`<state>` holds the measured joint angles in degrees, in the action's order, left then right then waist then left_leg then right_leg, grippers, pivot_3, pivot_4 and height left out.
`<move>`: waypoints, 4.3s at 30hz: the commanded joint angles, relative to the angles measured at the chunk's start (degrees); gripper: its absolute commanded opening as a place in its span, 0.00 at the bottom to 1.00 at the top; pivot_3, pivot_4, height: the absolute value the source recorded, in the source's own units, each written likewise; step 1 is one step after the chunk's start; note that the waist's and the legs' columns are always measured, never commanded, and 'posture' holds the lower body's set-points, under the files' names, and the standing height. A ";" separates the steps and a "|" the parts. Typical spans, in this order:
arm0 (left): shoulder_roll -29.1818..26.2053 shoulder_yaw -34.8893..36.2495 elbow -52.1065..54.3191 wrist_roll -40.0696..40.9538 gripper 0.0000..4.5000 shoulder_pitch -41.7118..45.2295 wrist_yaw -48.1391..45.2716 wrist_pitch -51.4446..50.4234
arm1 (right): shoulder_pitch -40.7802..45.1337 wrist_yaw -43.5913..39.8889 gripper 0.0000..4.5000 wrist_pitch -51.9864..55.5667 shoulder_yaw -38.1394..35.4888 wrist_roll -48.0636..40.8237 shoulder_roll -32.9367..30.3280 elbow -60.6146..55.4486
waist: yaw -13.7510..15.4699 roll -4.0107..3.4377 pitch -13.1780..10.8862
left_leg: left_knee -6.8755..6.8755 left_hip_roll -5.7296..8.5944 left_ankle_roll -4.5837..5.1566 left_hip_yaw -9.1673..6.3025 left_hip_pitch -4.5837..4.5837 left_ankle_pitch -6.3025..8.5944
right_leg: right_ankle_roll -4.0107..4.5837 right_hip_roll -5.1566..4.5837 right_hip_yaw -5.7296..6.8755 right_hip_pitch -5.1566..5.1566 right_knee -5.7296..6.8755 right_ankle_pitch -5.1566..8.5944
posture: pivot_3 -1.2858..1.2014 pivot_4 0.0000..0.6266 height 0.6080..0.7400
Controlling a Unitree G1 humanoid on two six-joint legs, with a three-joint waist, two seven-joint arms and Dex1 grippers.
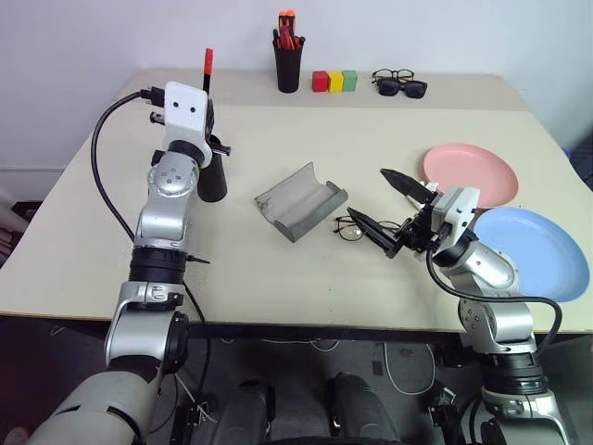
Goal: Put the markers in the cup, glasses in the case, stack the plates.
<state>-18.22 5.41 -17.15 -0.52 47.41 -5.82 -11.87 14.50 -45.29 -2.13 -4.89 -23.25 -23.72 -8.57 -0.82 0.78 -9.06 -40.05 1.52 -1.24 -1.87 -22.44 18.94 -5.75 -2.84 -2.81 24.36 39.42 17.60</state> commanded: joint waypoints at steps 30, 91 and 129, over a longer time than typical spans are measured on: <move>-4.98 -19.81 22.51 26.65 0.87 7.68 -30.86 -59.76 | -21.00 5.49 1.00 20.92 -12.73 -10.26 -8.69 -18.07 | -0.19 -0.06 0.03 | 0.01 -0.02 0.28 -0.03 0.08 0.15 | 0.00 0.13 -0.11 -0.07 0.05 0.00 | 0.52 0.24 1.00; -3.94 -41.62 -28.26 -4.94 0.04 19.39 -63.84 1.97 | -22.28 13.31 1.00 20.94 -11.90 -8.39 -7.13 -24.01 | 0.22 -0.04 0.02 | -0.01 0.05 0.30 -0.02 0.04 0.15 | 0.00 0.19 -0.03 -0.16 -0.13 0.01 | 0.52 0.24 1.00; -3.78 -24.39 -13.68 -5.74 0.78 17.24 -66.78 -3.10 | -12.76 -0.43 1.00 18.78 -2.89 5.26 -24.04 -8.21 | -0.23 -0.01 0.00 | -0.03 0.03 0.43 0.00 0.05 0.22 | -0.01 0.19 -0.03 -0.16 -0.10 0.00 | 0.52 0.24 1.00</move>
<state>-21.01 -21.22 -36.10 -8.41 64.90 -72.26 -11.32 0.39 -44.18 18.60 -8.25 -19.84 -46.64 -18.13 -1.06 0.77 -9.06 -40.09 1.54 -0.83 -1.87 -22.38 19.15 -5.76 -2.65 -2.85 24.20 39.33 17.61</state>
